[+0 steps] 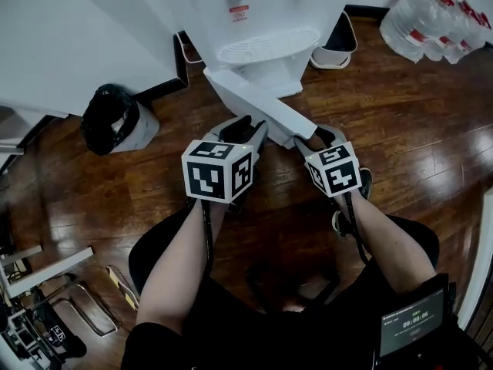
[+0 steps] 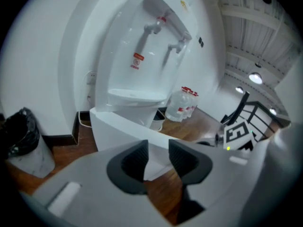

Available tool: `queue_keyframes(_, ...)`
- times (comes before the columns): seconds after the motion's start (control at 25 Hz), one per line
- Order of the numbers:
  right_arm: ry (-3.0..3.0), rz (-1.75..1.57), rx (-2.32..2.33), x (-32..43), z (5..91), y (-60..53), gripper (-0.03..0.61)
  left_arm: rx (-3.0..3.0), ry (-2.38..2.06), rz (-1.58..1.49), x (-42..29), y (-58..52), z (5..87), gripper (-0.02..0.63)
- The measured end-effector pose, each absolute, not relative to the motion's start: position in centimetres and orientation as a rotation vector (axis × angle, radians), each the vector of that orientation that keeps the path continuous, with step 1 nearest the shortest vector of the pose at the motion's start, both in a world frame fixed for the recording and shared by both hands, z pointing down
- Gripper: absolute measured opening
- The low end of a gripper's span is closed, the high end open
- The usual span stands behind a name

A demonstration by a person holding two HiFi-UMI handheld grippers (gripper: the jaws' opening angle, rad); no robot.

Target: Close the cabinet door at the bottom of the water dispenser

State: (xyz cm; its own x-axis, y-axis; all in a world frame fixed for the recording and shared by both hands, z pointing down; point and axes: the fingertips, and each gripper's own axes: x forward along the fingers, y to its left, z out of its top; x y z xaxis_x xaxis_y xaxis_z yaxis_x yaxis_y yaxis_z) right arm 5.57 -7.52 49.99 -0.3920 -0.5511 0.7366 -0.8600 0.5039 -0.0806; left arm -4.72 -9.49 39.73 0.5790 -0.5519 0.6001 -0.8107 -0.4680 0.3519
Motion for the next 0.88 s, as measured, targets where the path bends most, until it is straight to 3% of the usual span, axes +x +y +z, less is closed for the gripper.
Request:
queue_keyframes(0.2, -2.072, 0.677, 1.205, 7.7, 50.0, -9.2, 0.195, 2.259, -0.979, 0.737, -1.8, -8.8, 43.3, 0.192)
queue_keyframes(0.32, -2.064, 0.755, 1.228, 8.3, 50.5, -9.6, 0.158, 2.266, -1.010, 0.796, -1.3, -9.3, 45.2, 0.213)
queue_keyframes(0.88, -1.994, 0.564, 1.261, 11.0, 51.0, -16.9, 0.193, 2.115, -1.268, 0.776, -5.2, -15.9, 46.5, 0.207)
